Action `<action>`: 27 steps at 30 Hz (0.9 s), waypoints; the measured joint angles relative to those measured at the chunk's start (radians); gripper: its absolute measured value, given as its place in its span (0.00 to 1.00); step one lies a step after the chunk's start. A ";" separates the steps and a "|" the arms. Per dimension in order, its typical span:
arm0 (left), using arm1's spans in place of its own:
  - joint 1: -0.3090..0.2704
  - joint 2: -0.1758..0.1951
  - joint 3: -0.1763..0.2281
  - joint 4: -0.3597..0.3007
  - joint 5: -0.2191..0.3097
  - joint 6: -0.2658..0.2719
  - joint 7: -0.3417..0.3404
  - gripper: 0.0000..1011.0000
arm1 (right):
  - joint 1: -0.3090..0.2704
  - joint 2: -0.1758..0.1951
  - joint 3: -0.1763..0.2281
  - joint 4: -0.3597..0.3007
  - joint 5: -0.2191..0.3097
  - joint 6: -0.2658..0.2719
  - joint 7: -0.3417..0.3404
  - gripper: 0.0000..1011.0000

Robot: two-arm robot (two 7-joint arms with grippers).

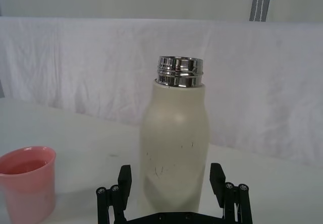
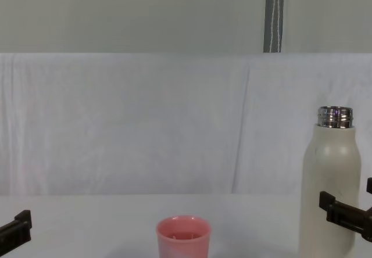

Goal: Grasp the thermos with one hand and pour water into the cup lid.

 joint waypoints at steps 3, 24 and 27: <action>0.000 0.000 0.000 0.000 0.000 0.000 0.000 0.99 | -0.011 0.001 0.003 -0.010 0.004 0.004 -0.001 0.99; 0.000 0.000 0.000 0.000 0.000 0.000 0.000 0.99 | -0.097 0.017 -0.008 -0.062 0.035 0.003 0.025 0.99; 0.000 0.000 0.000 0.000 0.000 0.000 0.000 0.99 | -0.104 0.022 -0.013 -0.067 0.037 0.003 0.030 0.99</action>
